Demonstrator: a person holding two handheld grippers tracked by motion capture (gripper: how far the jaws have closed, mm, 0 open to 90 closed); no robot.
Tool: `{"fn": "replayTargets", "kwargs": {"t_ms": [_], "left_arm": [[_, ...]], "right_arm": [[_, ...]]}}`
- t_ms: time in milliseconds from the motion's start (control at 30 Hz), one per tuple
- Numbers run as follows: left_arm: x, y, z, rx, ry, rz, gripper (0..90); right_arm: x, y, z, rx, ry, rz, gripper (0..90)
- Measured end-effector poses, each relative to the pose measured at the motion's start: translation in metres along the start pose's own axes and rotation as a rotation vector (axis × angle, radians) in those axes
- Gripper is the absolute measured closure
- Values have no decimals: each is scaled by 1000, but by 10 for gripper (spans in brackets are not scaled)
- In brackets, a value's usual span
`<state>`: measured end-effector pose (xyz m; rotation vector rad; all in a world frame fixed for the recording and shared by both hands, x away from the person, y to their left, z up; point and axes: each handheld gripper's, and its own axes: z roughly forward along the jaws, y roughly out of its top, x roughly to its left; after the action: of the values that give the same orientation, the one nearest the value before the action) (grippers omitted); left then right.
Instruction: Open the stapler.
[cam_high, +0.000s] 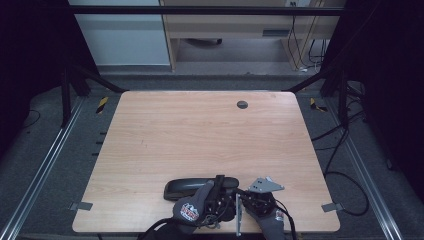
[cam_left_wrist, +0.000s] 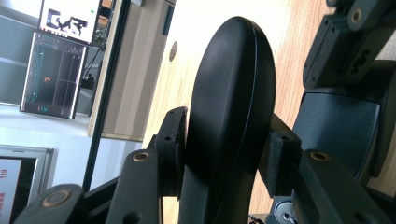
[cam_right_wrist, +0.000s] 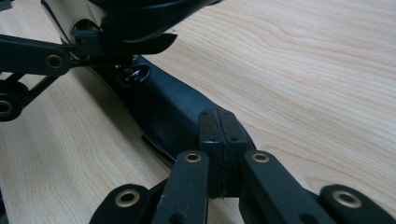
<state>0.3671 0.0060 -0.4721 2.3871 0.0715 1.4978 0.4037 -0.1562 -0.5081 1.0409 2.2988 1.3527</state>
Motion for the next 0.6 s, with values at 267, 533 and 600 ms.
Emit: {"fn": "replayTargets", "kwargs": {"t_ms": [267,533,600], "left_arm": [[0,0,0,-4,-2,-9,568],[0,-1,0,-7,0,-10,569],[1,-1,0,-8,2,-8,569]], "right_arm": [[3,1,3,2,12,-2,900],[4,2,4,6,15,-7,900],[5,2,5,6,14,-12,900]]}}
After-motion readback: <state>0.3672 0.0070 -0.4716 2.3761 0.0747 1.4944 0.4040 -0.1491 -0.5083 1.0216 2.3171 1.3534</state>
